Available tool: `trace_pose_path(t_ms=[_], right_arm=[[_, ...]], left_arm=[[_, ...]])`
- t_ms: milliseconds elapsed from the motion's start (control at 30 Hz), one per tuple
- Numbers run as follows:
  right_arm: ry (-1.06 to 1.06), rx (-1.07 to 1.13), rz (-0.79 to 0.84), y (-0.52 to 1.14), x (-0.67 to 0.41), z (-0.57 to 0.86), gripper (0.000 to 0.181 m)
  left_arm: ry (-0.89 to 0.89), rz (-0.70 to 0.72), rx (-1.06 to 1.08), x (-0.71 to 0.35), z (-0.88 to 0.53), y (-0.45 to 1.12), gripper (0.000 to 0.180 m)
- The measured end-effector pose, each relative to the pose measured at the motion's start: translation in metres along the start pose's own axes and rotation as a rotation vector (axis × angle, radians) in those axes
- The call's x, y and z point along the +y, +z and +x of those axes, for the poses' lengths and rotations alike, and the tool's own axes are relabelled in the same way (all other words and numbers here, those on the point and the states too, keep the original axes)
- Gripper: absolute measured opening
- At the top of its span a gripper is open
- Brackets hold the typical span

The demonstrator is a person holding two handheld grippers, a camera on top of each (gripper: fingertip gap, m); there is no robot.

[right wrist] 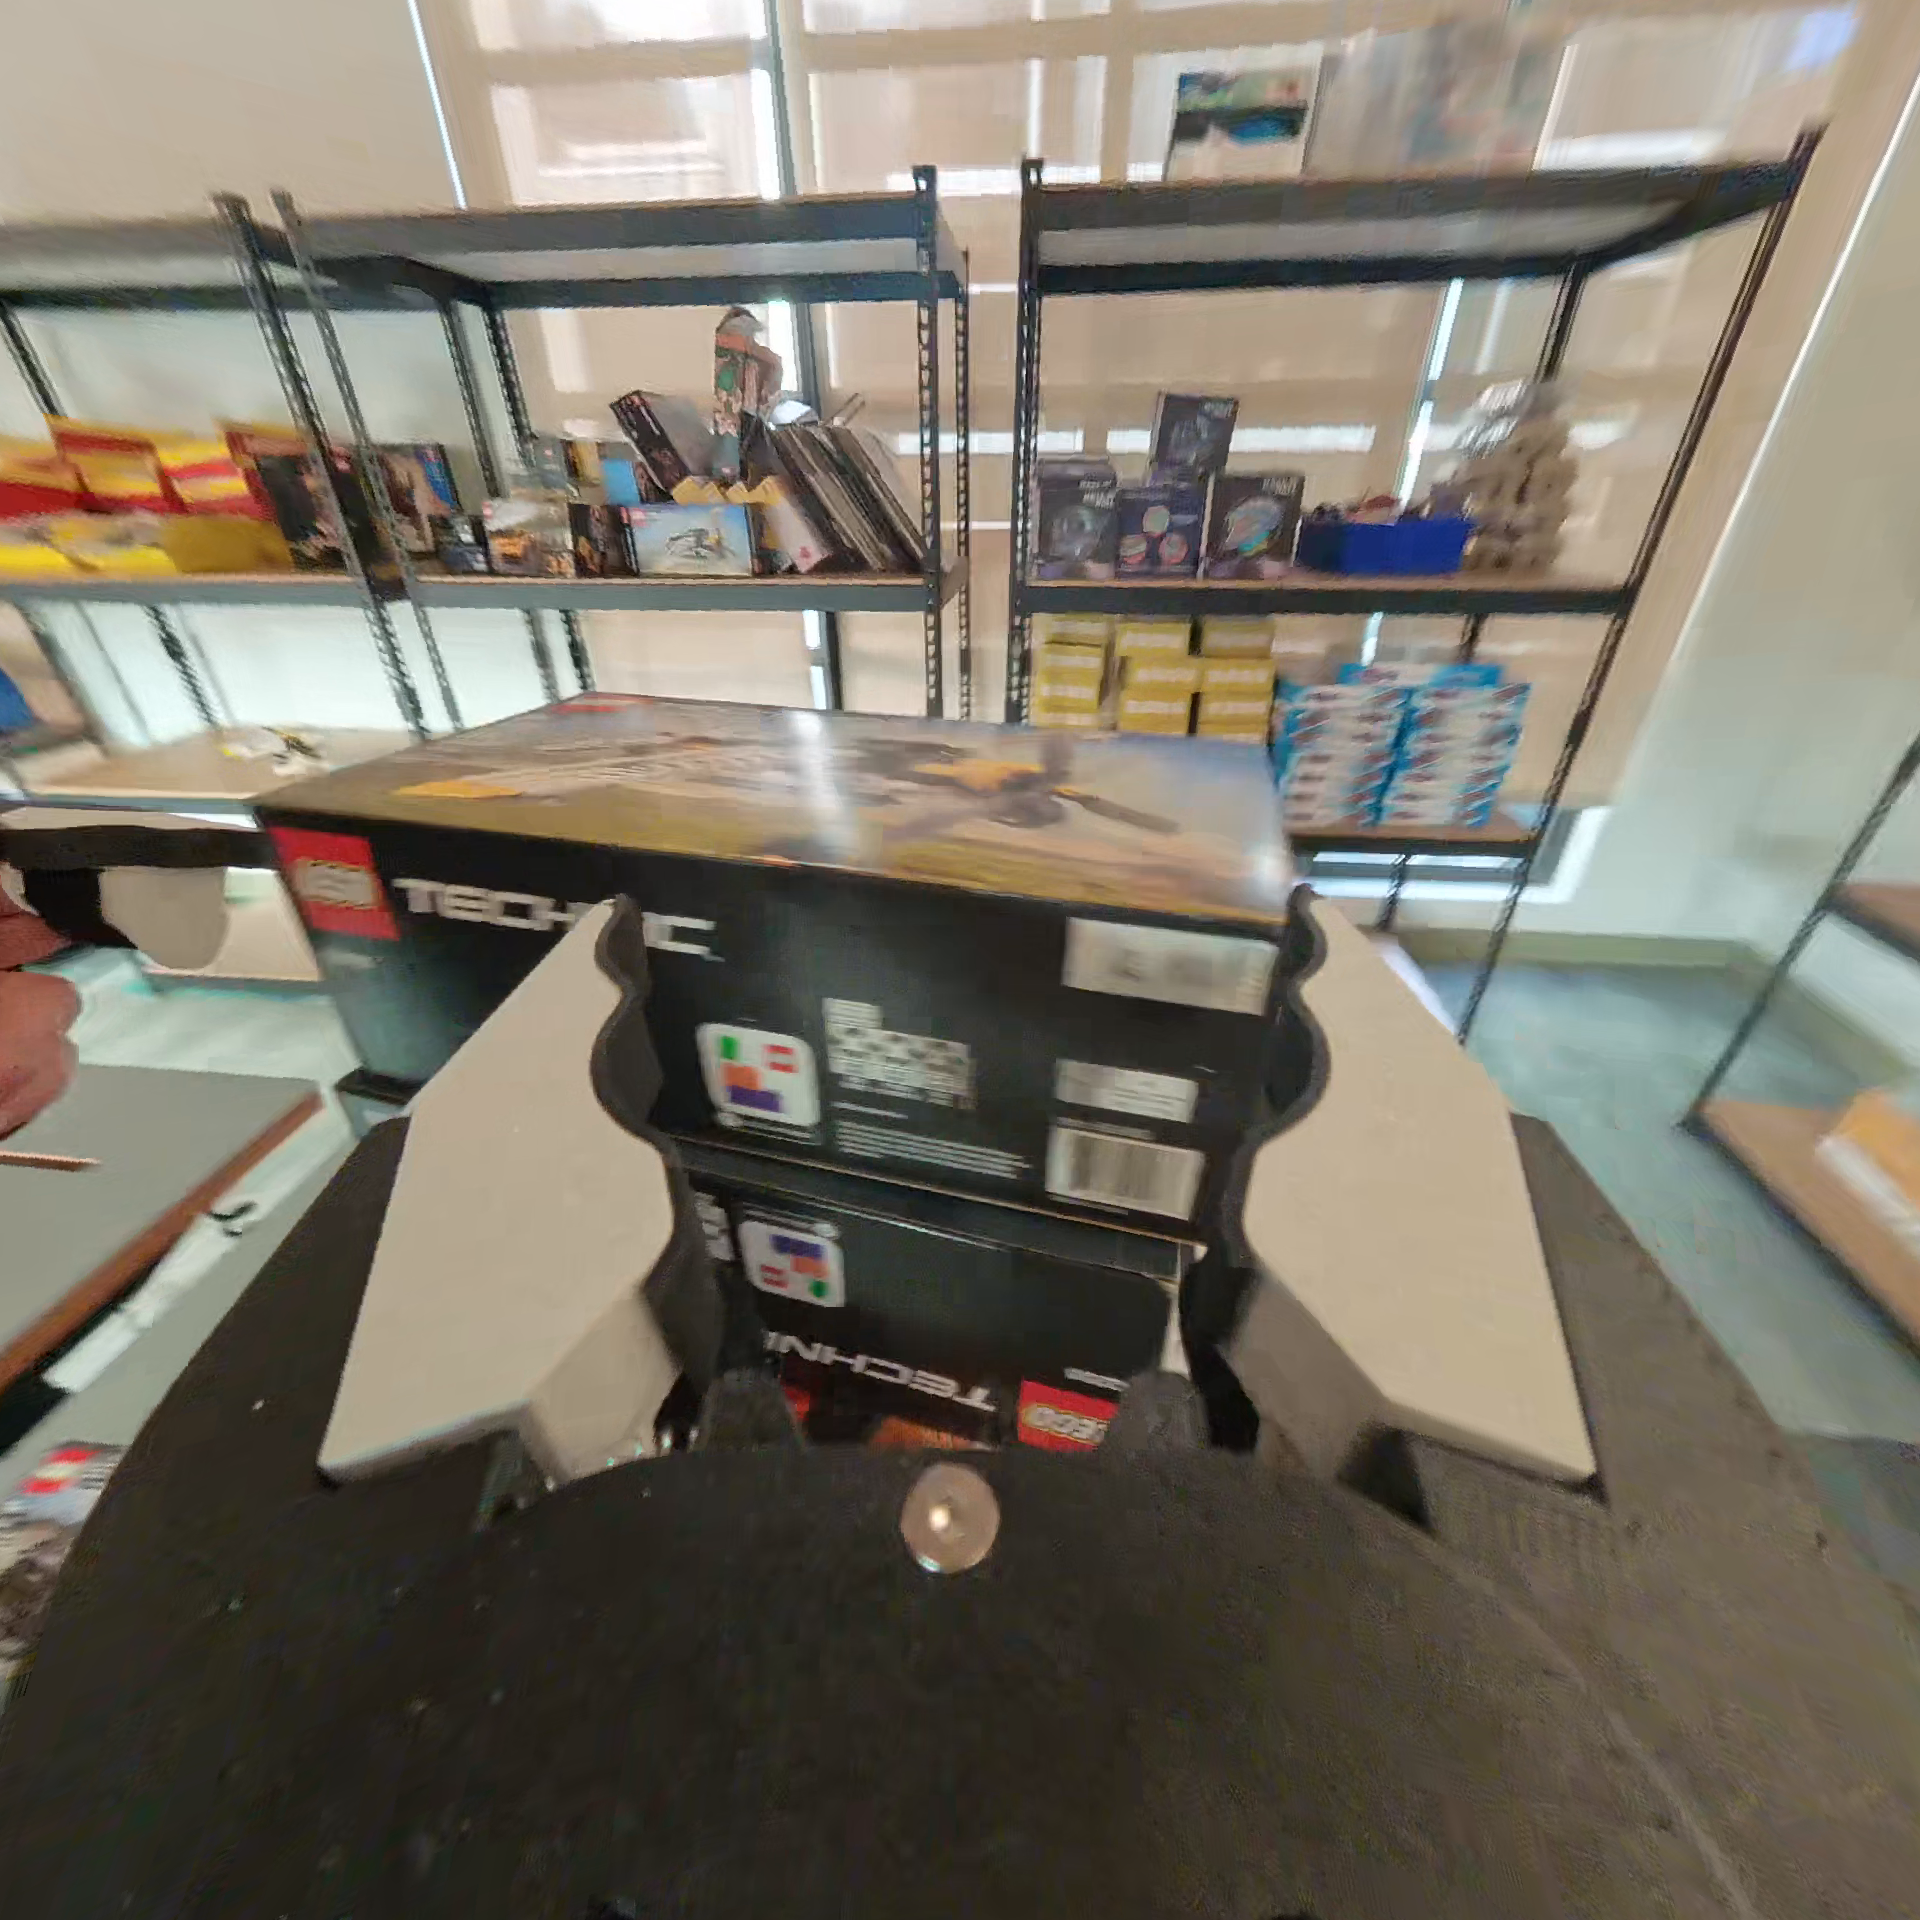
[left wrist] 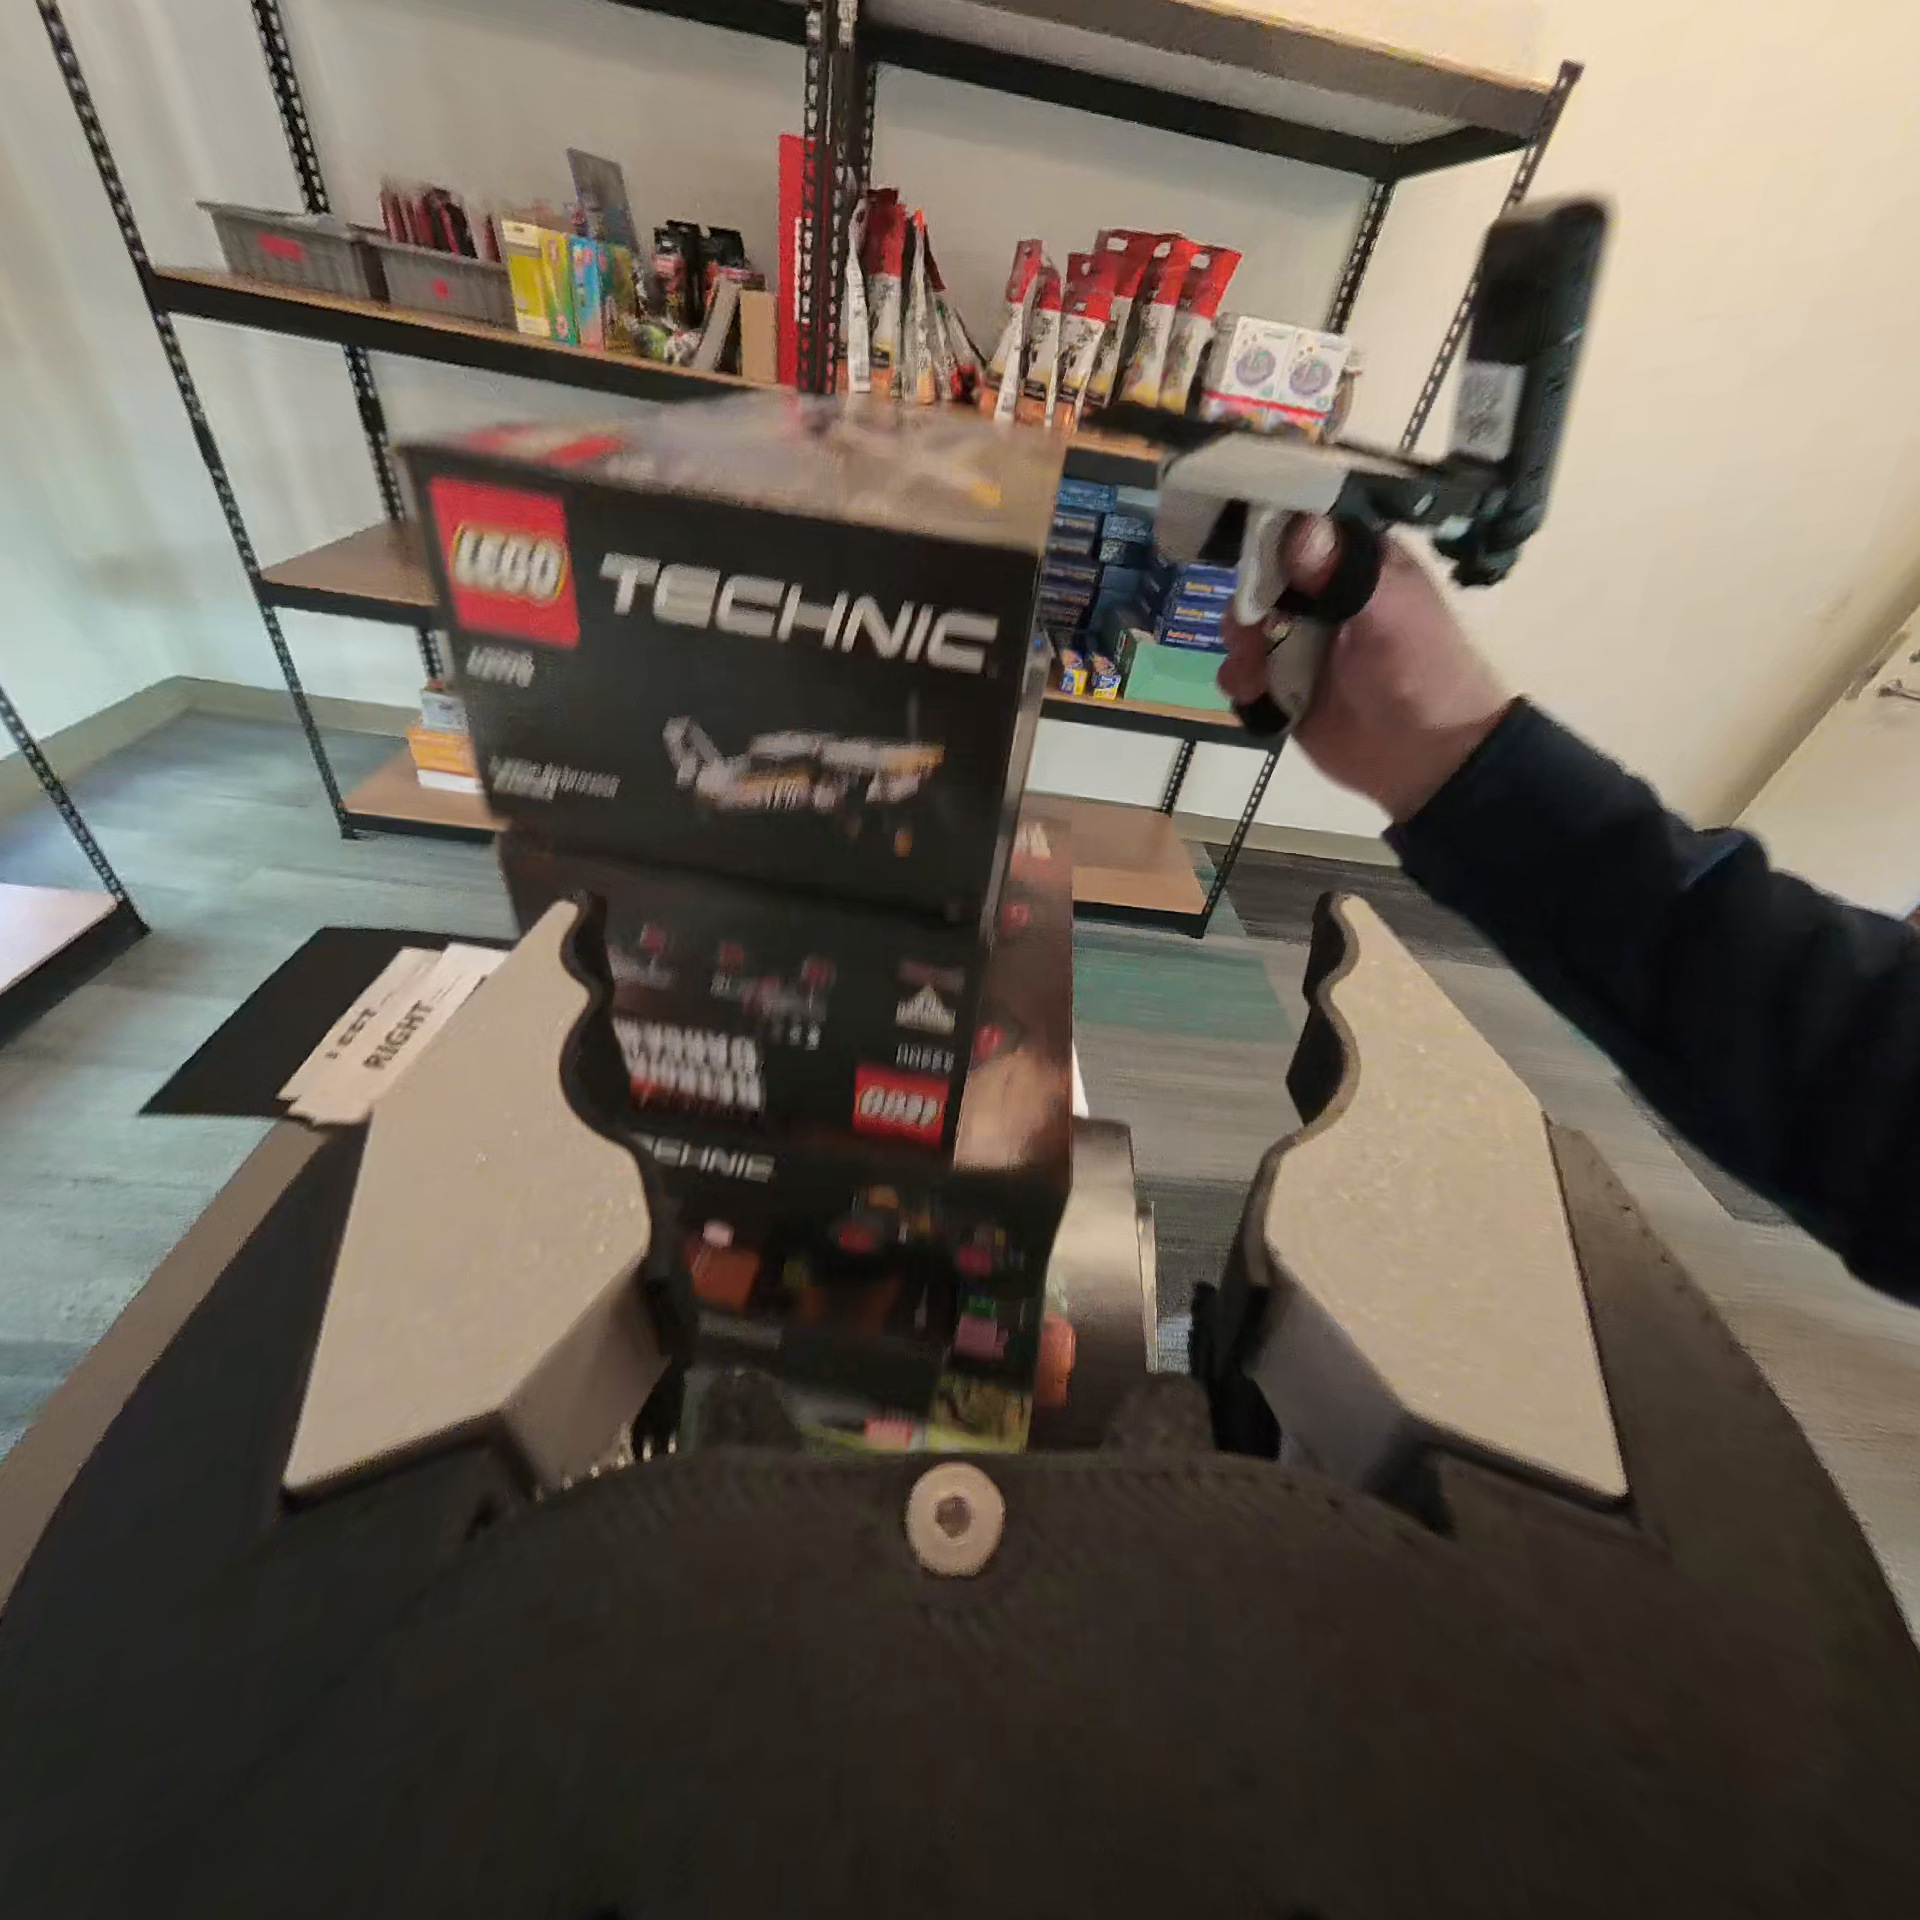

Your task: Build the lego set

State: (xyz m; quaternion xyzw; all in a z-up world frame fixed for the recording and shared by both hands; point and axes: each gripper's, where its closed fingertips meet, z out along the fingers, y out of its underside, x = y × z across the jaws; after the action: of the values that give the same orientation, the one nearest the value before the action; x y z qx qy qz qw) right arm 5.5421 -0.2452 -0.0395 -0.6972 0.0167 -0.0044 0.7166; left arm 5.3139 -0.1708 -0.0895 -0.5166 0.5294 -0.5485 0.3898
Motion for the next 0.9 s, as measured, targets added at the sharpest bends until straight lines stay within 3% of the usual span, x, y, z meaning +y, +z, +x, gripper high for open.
trace_pose_path(t_ms=[233, 500, 633, 900], right_arm=[[0.118, -0.213, -0.146, 0.035, 0.048, 0.019, 0.11], [0.04, -0.208, -0.102, 0.035, 0.035, -0.009, 0.096], [-0.005, -0.199, -0.062, 0.027, 0.02, -0.041, 0.089], [-0.022, -0.264, 0.047, 0.019, -0.013, -0.139, 0.079]], left_arm=[[-0.088, -0.092, -0.047, -0.006, -0.015, 0.066, 0.124], [-0.069, -0.085, -0.188, -0.006, -0.037, 0.059, 0.121], [-0.093, -0.029, -0.216, -0.007, -0.044, 0.033, 0.11], [-0.062, 0.087, -0.257, -0.013, -0.032, -0.06, 0.108]])
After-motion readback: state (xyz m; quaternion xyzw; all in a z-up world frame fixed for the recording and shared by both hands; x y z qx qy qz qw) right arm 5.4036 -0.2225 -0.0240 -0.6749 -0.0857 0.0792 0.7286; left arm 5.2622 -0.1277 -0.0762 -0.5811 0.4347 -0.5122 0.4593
